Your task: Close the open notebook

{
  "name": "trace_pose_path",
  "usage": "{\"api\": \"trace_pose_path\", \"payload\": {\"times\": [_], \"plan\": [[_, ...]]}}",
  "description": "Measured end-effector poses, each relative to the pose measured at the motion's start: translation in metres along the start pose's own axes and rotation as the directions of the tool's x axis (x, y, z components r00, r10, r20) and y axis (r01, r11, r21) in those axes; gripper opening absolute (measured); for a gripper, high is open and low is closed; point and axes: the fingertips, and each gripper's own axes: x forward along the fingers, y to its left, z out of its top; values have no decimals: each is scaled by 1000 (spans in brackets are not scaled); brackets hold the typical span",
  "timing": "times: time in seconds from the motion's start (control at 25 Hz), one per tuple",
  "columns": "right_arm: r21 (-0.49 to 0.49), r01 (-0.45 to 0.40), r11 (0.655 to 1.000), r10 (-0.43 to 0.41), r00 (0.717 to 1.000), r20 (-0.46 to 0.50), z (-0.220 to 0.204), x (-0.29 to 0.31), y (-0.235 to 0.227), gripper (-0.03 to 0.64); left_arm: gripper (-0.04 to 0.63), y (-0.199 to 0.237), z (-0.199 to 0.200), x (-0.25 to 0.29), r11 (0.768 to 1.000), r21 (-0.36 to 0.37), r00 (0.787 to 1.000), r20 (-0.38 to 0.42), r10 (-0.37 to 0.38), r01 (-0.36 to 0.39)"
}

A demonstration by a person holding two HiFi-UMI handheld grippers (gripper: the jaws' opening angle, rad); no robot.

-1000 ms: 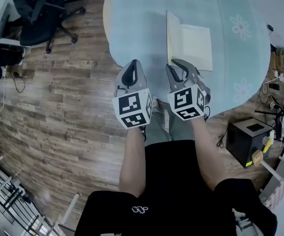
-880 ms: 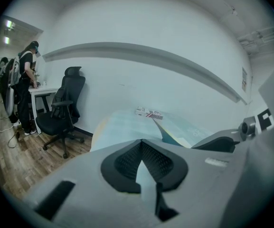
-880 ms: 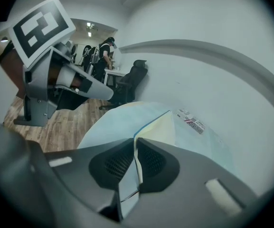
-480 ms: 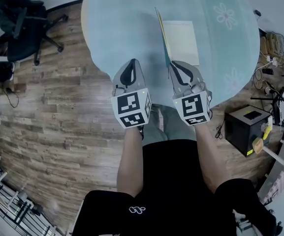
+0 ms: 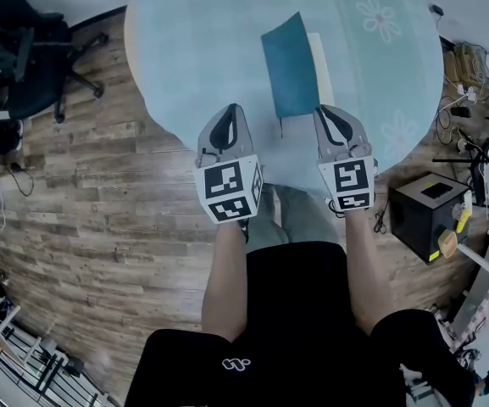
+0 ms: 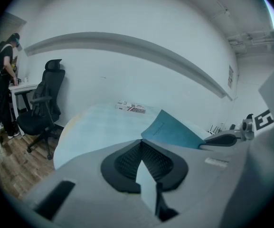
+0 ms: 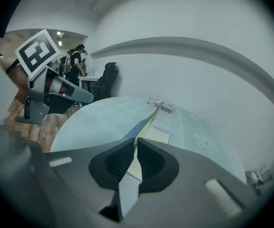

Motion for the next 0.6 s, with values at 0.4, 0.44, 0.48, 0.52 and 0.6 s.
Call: {"api": "trace_pose_path", "payload": {"times": [0.4, 0.44, 0.48, 0.52, 0.6], "plan": [[123, 62, 990, -37, 981, -192, -77, 26, -30, 58, 3, 1, -2, 3, 1000, -1, 1000, -6, 20, -20], [131, 64, 989, -36, 978, -207, -83, 28, -31, 61, 3, 1, -2, 2, 1000, -1, 1000, -5, 22, -22], [138, 66, 988, -34, 974, -222, -87, 31, -32, 63, 3, 2, -1, 2, 1000, 0, 1000, -4, 24, -24], [146, 68, 987, -32, 971, -237, -91, 33, -32, 67, 3, 2, -1, 2, 1000, 4, 1000, -3, 28, -28], [161, 73, 984, -29, 965, -262, -96, 37, -33, 76, 3, 4, 2, 3, 999, 26, 999, -1, 38, -37]]}}
